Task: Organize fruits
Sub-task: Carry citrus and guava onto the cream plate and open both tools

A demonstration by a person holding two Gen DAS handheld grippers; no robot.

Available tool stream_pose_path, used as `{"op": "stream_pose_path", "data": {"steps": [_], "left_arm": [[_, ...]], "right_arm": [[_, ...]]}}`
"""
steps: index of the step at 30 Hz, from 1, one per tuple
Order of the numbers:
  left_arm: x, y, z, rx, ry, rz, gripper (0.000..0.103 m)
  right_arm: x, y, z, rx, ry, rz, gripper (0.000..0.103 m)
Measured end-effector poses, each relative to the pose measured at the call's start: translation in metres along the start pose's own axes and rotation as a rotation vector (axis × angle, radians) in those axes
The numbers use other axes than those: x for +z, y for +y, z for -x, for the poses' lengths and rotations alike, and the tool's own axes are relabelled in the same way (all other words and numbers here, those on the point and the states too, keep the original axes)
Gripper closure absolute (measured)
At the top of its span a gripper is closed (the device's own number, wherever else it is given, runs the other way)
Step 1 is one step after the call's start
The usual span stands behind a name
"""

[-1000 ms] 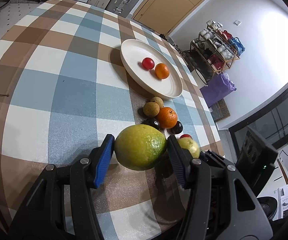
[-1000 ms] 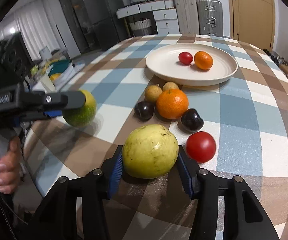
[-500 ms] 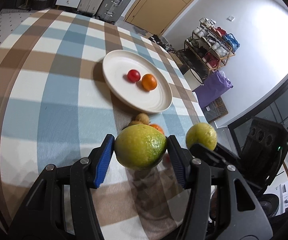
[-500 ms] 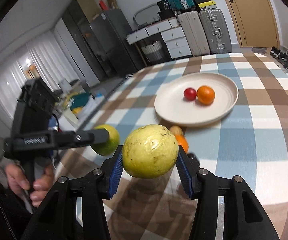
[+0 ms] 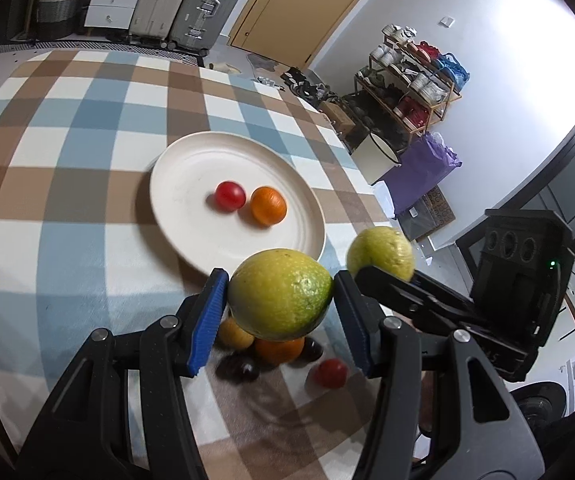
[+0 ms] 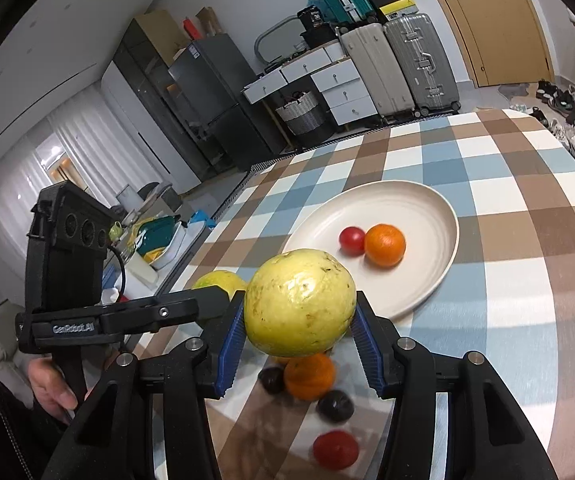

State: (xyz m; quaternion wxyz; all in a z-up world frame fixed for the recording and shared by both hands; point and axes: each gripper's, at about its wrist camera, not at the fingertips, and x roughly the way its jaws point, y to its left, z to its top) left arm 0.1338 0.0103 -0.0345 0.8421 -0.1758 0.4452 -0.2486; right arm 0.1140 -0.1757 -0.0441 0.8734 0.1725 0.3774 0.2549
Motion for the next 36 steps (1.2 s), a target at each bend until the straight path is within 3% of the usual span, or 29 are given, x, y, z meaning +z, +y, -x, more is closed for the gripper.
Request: {"op": "stream_pose_path", "data": {"steps": [15, 33, 36], "left_arm": [[0.049, 0.009, -0.049, 0.011, 0.044, 0.011, 0.051], [0.058, 0.029, -0.09, 0.025, 0.108, 0.044, 0.051], [0.06, 0.027, -0.086, 0.028, 0.083, 0.038, 0.051]], "right_arm": [[0.035, -0.031, -0.03, -0.016, 0.036, -0.026, 0.052], [0.028, -0.049, -0.057, -0.069, 0.112, -0.015, 0.052], [0.028, -0.047, -0.054, -0.082, 0.1, -0.009, 0.05]]}}
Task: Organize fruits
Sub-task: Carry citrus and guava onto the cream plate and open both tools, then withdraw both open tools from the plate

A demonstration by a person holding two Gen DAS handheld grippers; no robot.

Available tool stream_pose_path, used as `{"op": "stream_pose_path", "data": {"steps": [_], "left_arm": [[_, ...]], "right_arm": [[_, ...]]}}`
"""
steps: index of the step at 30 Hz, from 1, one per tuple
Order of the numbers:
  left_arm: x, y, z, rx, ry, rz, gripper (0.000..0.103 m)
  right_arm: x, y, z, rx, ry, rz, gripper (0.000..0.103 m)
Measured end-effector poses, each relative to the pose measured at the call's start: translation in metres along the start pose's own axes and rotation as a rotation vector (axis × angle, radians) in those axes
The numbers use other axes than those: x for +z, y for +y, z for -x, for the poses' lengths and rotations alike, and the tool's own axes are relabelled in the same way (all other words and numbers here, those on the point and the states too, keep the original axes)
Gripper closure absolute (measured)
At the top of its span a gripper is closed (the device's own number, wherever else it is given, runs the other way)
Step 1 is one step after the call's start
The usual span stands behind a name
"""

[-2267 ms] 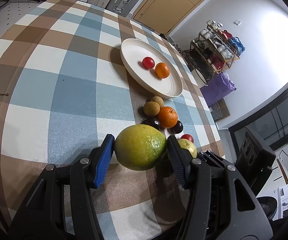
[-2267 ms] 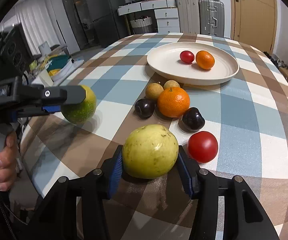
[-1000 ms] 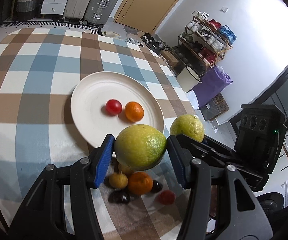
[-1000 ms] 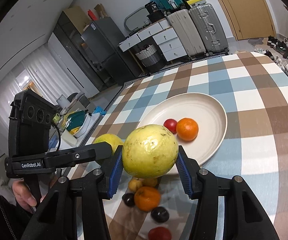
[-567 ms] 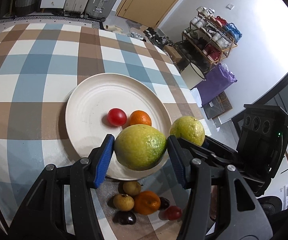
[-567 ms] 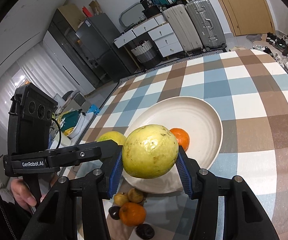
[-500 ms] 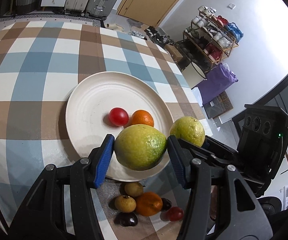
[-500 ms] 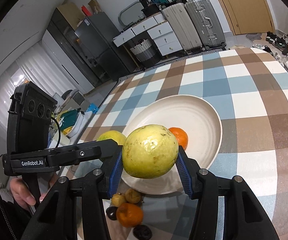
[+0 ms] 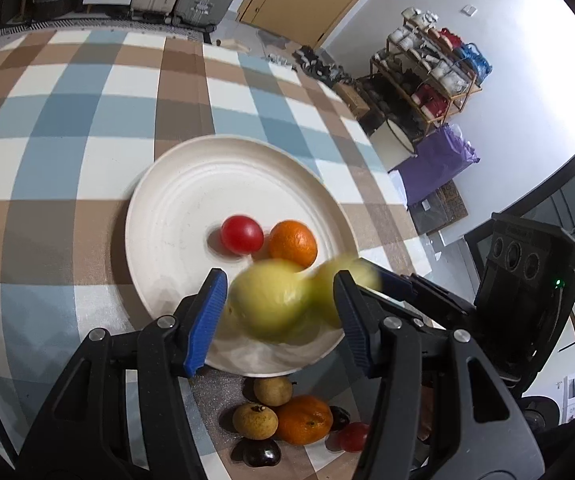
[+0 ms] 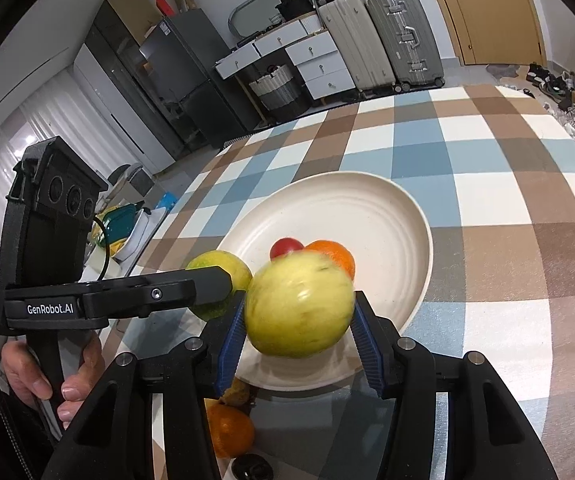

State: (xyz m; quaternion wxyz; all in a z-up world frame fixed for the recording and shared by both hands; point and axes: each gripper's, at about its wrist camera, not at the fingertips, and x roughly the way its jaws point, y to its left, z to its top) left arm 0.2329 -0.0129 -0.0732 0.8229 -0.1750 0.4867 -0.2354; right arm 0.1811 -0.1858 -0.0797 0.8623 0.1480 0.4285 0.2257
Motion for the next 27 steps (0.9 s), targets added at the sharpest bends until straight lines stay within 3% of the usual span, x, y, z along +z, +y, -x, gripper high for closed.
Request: {"op": "stream_pose_path", "data": {"steps": [15, 23, 27], "left_arm": [[-0.011, -0.01, 0.034, 0.047, -0.059, -0.019, 0.051], [-0.026, -0.029, 0.062, 0.094, -0.122, -0.077, 0.051], [-0.035, -0.038, 0.076, 0.125, -0.159, -0.11, 0.043]], "right_arm": [[0.001, 0.011, 0.036, -0.023, -0.093, 0.017, 0.043], [0.0, 0.028, 0.057, -0.044, -0.163, 0.057, 0.03], [-0.003, 0.035, 0.065, -0.047, -0.179, 0.063, 0.027]]}}
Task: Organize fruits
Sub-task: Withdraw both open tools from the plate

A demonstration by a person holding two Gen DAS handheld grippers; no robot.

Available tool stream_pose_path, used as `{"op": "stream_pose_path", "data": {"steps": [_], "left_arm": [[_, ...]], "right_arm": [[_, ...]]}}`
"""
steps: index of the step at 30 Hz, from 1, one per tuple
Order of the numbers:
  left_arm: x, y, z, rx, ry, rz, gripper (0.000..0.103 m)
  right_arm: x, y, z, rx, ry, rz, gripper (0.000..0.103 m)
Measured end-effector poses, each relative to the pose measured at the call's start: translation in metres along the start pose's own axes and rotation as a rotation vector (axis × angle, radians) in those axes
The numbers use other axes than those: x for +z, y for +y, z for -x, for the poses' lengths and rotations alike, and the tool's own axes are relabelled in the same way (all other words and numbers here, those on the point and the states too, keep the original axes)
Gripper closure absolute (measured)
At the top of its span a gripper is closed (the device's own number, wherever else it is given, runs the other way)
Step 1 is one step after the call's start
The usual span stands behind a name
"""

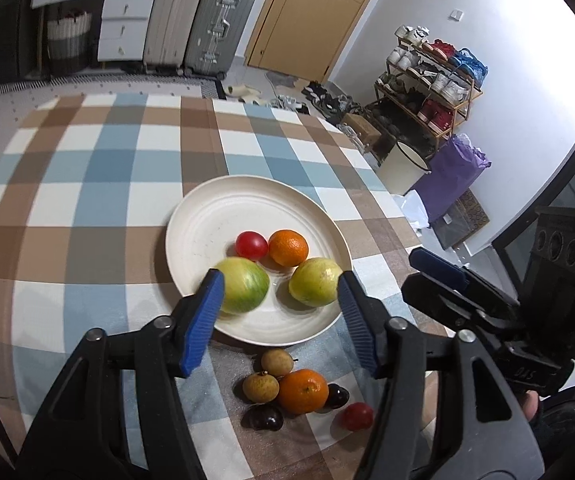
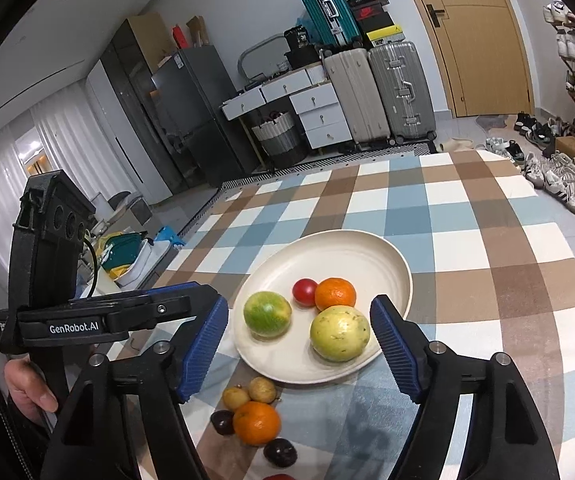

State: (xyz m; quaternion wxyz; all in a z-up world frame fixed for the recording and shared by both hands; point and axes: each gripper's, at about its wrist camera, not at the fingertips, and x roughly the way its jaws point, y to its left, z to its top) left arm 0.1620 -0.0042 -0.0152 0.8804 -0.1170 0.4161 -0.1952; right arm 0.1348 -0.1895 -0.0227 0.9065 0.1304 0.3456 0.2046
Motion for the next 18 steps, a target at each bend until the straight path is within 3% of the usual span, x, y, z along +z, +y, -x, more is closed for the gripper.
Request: {"op": "stream_pose_path", "data": {"steps": [5, 10, 14, 18], "left_arm": [[-0.01, -0.007, 0.018, 0.026, -0.038, -0.018, 0.037], [-0.023, -0.016, 0.041, 0.08, -0.106, -0.038, 0.022], [-0.032, -0.019, 0.057, 0.145, -0.163, -0.052, 0.019], [-0.041, -0.02, 0.07, 0.162, -0.183, -0.036, 0.016]], "right_arm": [[-0.003, 0.009, 0.013, -0.001, -0.03, 0.018, 0.02], [-0.008, 0.02, 0.03, -0.006, -0.078, 0.044, 0.014], [-0.014, 0.026, 0.043, -0.02, -0.138, 0.064, 0.007], [-0.02, 0.03, 0.054, -0.037, -0.185, 0.068, 0.004]]}}
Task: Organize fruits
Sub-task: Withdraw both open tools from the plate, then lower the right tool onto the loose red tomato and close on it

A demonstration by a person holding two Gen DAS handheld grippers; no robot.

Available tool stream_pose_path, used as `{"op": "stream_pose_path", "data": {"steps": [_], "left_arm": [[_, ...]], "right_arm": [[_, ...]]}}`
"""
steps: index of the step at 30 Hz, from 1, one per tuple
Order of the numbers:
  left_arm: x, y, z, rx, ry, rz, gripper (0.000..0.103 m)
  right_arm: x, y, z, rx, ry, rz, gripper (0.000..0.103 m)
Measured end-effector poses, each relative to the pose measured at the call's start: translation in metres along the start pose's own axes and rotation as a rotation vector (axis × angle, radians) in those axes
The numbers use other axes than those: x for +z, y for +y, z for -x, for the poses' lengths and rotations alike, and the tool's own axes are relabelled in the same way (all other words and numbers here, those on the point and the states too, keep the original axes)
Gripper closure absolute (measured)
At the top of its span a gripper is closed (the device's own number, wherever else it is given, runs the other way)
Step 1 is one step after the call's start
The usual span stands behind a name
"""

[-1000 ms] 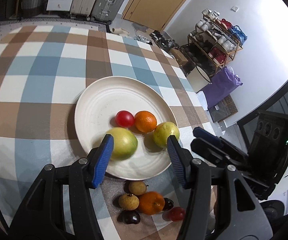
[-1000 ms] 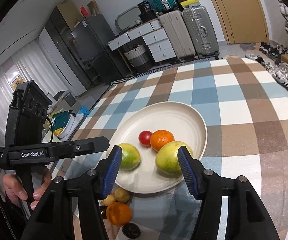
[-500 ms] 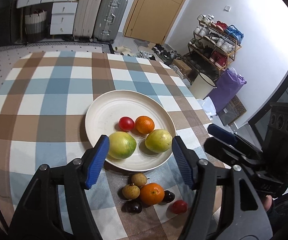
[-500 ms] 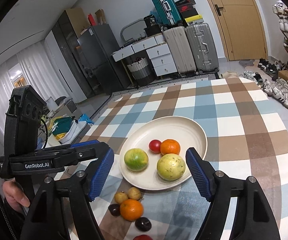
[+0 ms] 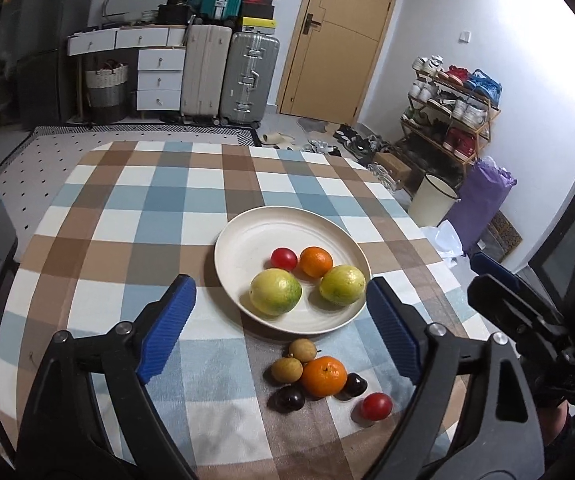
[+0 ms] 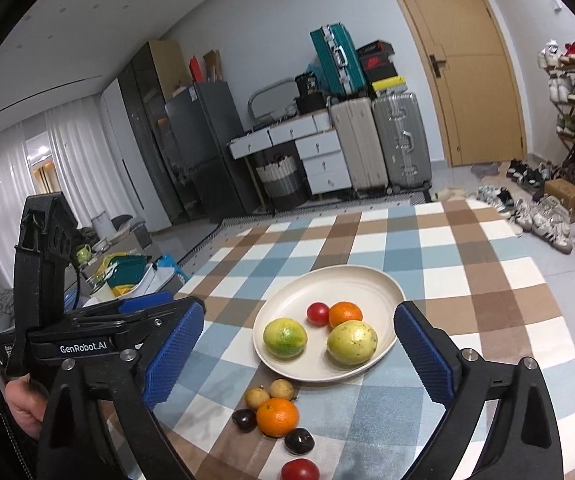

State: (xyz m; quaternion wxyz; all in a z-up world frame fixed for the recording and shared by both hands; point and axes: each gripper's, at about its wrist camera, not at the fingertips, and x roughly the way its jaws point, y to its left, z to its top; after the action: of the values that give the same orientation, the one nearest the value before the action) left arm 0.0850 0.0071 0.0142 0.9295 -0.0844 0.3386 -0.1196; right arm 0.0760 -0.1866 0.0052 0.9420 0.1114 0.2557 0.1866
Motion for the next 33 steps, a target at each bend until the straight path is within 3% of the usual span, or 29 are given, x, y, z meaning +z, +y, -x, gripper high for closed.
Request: {"op": "stream_pose_path", "data": {"steps": [5, 8, 15, 20, 33], "left_arm": [[-0.009, -0.006, 0.022, 0.025, -0.048, -0.018, 0.014], [-0.014, -0.01, 0.03, 0.03, -0.068, -0.021, 0.002], [-0.035, -0.014, 0.044, 0.05, -0.077, -0.019, 0.001], [-0.054, -0.01, 0.038, 0.068, -0.051, -0.006, 0.001], [-0.096, 0.005, 0.001, 0.092, 0.06, 0.02, 0.001]], "right_arm": [[-0.005, 0.005, 0.012, -0.022, -0.014, 0.011, 0.002], [-0.009, 0.006, 0.018, -0.033, -0.022, 0.012, 0.002], [-0.022, 0.006, 0.032, -0.04, -0.012, 0.005, 0.001], [-0.033, 0.005, 0.037, -0.048, 0.004, -0.005, 0.001], [-0.074, -0.005, 0.025, -0.079, 0.143, -0.026, 0.001]]}}
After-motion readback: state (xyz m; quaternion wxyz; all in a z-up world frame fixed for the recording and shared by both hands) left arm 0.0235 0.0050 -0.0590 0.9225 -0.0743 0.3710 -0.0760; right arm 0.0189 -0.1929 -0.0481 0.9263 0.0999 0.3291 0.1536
